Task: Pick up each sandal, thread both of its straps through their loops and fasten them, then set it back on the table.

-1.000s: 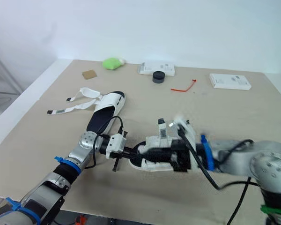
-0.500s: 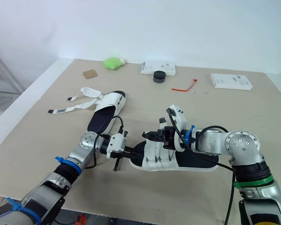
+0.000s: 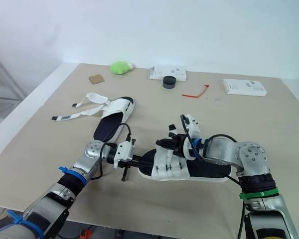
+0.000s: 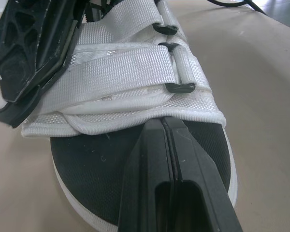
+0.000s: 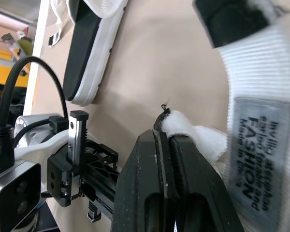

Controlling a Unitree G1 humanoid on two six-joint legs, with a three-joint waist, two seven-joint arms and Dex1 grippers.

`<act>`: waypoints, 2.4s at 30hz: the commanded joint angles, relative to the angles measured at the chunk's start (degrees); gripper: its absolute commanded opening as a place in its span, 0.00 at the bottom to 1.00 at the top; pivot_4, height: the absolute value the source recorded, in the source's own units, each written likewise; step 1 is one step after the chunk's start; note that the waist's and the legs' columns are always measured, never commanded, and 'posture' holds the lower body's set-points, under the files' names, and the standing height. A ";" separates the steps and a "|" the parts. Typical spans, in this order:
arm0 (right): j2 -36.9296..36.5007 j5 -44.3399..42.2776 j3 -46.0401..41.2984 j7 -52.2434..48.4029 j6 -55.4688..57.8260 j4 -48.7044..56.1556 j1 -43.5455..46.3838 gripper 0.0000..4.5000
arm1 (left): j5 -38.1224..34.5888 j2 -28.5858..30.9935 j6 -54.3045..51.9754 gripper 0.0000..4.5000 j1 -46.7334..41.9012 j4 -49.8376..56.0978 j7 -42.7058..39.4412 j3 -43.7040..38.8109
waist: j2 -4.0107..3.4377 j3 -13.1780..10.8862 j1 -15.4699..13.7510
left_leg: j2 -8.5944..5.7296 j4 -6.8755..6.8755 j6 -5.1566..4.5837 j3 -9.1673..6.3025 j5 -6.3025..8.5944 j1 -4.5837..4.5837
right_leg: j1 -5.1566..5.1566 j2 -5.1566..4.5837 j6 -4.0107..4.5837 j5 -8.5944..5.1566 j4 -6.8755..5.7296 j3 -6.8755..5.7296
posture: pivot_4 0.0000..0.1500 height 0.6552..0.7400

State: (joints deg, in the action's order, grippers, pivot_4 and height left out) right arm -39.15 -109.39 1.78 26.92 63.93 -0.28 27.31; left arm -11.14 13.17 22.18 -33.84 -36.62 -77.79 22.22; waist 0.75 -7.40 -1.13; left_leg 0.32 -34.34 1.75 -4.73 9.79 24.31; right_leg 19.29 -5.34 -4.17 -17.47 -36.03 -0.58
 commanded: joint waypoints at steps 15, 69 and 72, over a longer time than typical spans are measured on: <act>-10.99 -0.82 -13.58 -13.41 -1.82 11.26 3.12 0.98 | 8.77 2.09 -1.97 0.00 4.86 -9.98 -1.23 5.68 | -0.13 -0.06 0.02 | -0.02 0.10 0.16 0.11 0.11 0.11 | 0.11 -0.66 0.04 -0.05 0.04 0.09 | 1.00 1.00; -12.96 58.43 -11.17 -71.78 -10.01 35.78 -27.25 0.58 | -30.61 25.12 -46.86 0.00 13.75 54.28 4.89 -25.03 | 0.04 -3.74 0.73 | 0.75 0.23 1.05 0.67 -0.71 1.05 | 1.17 1.09 -0.05 0.41 -0.57 0.18 | 1.00 1.00; -11.30 58.15 -10.82 -71.32 -10.03 35.28 -26.91 0.37 | -30.33 25.28 -47.19 0.00 15.29 54.73 6.12 -25.17 | 0.04 -3.74 0.73 | 0.74 0.18 1.06 0.70 -0.71 1.05 | 1.26 1.09 0.01 0.38 -0.79 0.25 | 1.00 1.00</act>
State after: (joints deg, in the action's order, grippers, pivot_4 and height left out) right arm -51.42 -49.74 -8.91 -44.62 54.15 34.04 -0.10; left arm -40.83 37.86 -25.03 -19.56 16.31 -72.66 -1.19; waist 0.79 -11.14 -0.40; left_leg 1.06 -34.16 2.81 -4.01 9.08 25.35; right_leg 20.60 -4.25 -4.14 -17.10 -36.88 -0.31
